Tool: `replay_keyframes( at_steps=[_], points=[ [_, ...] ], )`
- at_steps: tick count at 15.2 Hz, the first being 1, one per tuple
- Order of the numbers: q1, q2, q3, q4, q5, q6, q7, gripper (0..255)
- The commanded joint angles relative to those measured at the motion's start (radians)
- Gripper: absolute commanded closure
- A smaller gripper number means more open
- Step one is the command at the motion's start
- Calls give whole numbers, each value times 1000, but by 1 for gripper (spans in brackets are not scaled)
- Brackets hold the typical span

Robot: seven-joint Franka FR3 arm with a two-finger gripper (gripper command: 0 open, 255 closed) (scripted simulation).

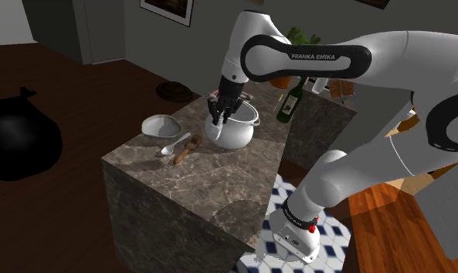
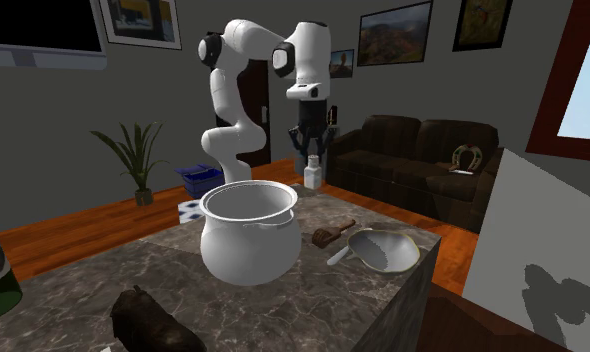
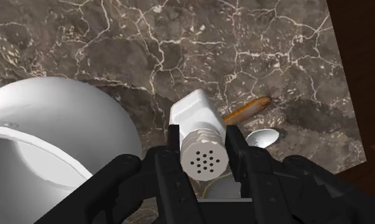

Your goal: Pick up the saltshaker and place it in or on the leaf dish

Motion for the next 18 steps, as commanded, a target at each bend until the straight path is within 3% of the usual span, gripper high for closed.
replay_keyframes(
  at_steps=[1,10,17,18],
  points=[
    [-10,82,10,88,-15,-6,13,255],
    [-33,450,47,496,-109,-54,77,255],
    [3,777,57,941,-206,-186,127,255],
    [3,776,55,926,-205,-172,127,255]
  ],
)
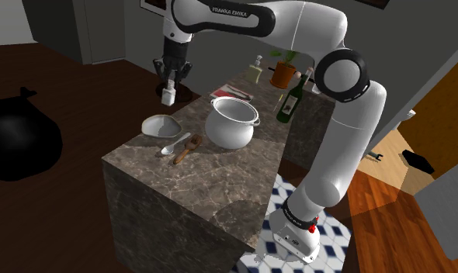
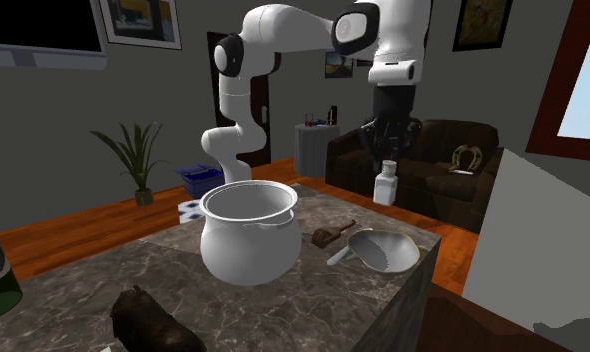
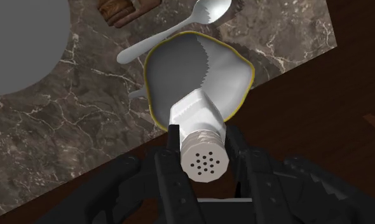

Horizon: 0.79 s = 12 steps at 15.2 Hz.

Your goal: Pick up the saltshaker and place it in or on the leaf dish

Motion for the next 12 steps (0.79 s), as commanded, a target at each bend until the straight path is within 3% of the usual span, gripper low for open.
replay_keyframes(
  at_steps=[1,12],
  points=[
    [7,31,0,23,-9,8,7,255],
    [2,39,-4,-115,-14,152,10,255]
  ],
)
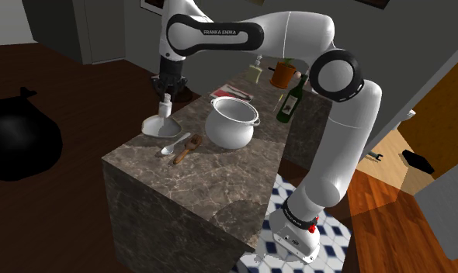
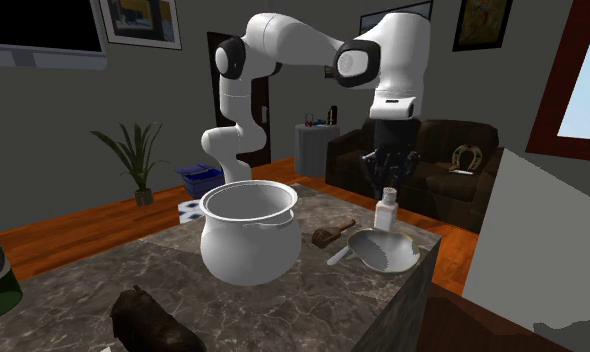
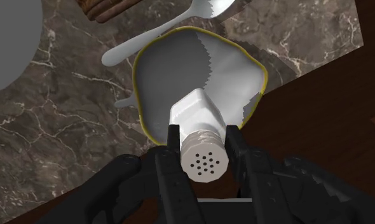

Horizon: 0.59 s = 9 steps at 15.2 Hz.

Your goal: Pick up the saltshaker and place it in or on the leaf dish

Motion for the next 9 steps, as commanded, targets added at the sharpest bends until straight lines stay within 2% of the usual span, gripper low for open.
replay_keyframes(
  at_steps=[1,9],
  points=[
    [0,5,-1,-19,-2,24,1,255],
    [0,27,-4,-90,-11,117,7,255]
  ],
)
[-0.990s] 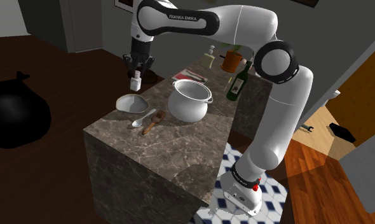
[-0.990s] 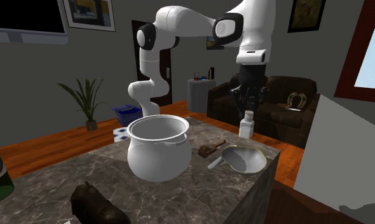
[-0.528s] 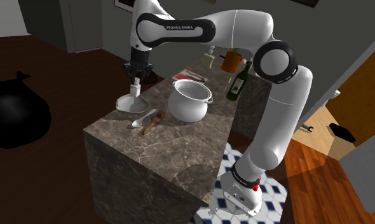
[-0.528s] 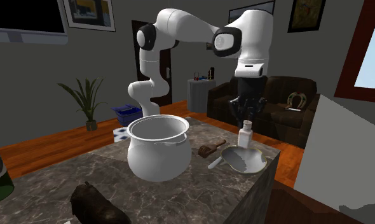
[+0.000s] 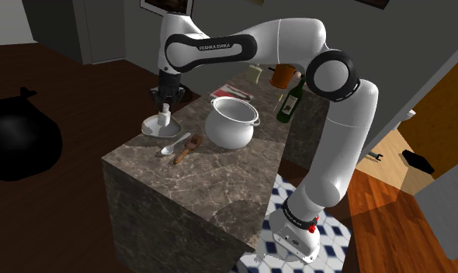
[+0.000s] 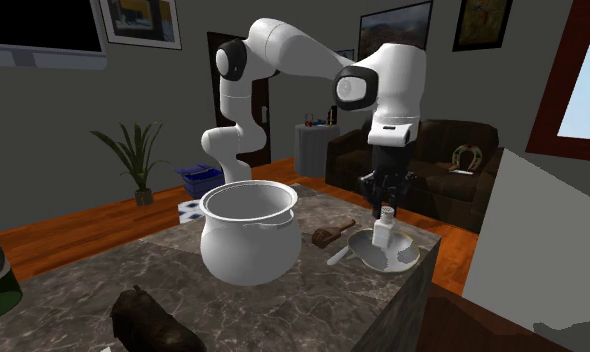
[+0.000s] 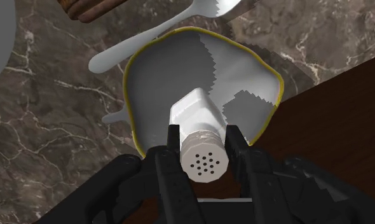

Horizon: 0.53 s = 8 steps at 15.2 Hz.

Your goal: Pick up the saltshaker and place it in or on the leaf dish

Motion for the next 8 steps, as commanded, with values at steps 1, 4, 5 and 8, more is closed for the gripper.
replay_keyframes(
  at_steps=[1,4,5,8],
  points=[
    [-1,1,-1,-7,0,8,-1,255],
    [-1,1,-1,-7,0,8,-1,255],
    [-1,1,-1,-7,0,8,-1,255],
    [-1,1,-1,-7,0,8,-1,0]
  ],
)
